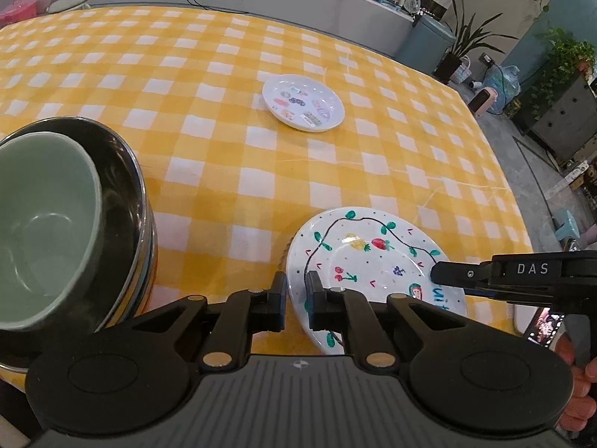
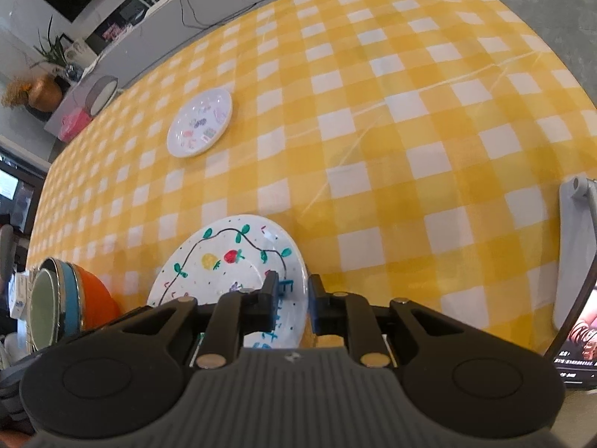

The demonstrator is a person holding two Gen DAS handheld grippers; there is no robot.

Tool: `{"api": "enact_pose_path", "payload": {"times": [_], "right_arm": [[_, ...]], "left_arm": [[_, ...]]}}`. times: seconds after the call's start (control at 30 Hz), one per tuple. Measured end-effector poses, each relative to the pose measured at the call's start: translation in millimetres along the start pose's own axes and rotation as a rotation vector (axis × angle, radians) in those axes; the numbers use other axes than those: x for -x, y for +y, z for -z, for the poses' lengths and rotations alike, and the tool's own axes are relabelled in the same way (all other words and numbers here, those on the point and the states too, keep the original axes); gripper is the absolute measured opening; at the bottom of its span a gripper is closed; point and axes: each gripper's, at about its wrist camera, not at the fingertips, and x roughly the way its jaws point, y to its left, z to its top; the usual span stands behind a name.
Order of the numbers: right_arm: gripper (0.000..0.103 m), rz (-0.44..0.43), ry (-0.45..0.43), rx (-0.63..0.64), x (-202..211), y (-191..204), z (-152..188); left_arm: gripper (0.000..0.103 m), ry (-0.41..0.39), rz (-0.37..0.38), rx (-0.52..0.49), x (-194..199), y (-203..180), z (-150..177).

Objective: Organize plates and bowls
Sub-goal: 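Lift the 'Fruity' plate with both grippers and carry it over the glass plate, then lower the 'Fruity' plate onto the glass plate with both grippers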

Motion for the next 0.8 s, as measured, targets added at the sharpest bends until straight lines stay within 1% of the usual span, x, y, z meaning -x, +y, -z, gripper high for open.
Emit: {"api": "enact_pose_path", "payload": {"times": [0.17, 0.43, 0.47, 0.5, 0.53, 0.57, 0.63, 0.67, 0.73, 0.8], "right_arm": [[0.017, 0.016, 0.029, 0.031, -6.9, 7.5, 1.3], [0.018, 0.053, 0.031, 0.084, -9.8, 19.9, 5.1], [0.018, 0.057, 0.031, 0.094, -10.5, 22.4, 5.5], [0.019, 0.063, 0.029, 0.105, -10.9, 24.8, 6.3], [0.019, 0.07, 0.027, 0.113, -14.0, 27.9, 3.6], [0.019, 0.07, 0.029, 0.118, -15.1, 29.6, 3.8], [0.017, 0.07, 0.041, 0.13, -17.8, 31.6, 3.9], [0.016, 0.081, 0.043, 0.135, -19.1, 32.7, 3.9], [0.014, 0.097, 0.043, 0.148, -21.2, 35.2, 3.8], [0.012, 0.103, 0.042, 0.155, -22.8, 35.5, 3.9]], "left_arm": [[0.011, 0.003, -0.022, -0.013, -2.2, -0.2, 3.5], [0.011, 0.009, -0.04, -0.035, -4.1, -0.4, 7.7], [0.007, 0.001, -0.037, -0.039, -3.0, -1.1, 7.8], [0.0, -0.003, -0.015, -0.044, -1.8, -2.3, 7.5], [0.0, 0.008, 0.019, -0.04, -1.6, -3.5, 6.7], [0.0, 0.012, 0.027, -0.041, -1.5, -6.3, 6.5], [0.0, -0.015, -0.01, -0.082, -0.5, -13.4, 7.8], [0.0, -0.019, -0.01, -0.088, -0.5, -13.9, 8.4], [0.0, -0.017, -0.004, -0.077, -0.9, -10.7, 9.4], [0.003, -0.043, -0.043, -0.086, 0.7, -8.8, 10.8]]}}
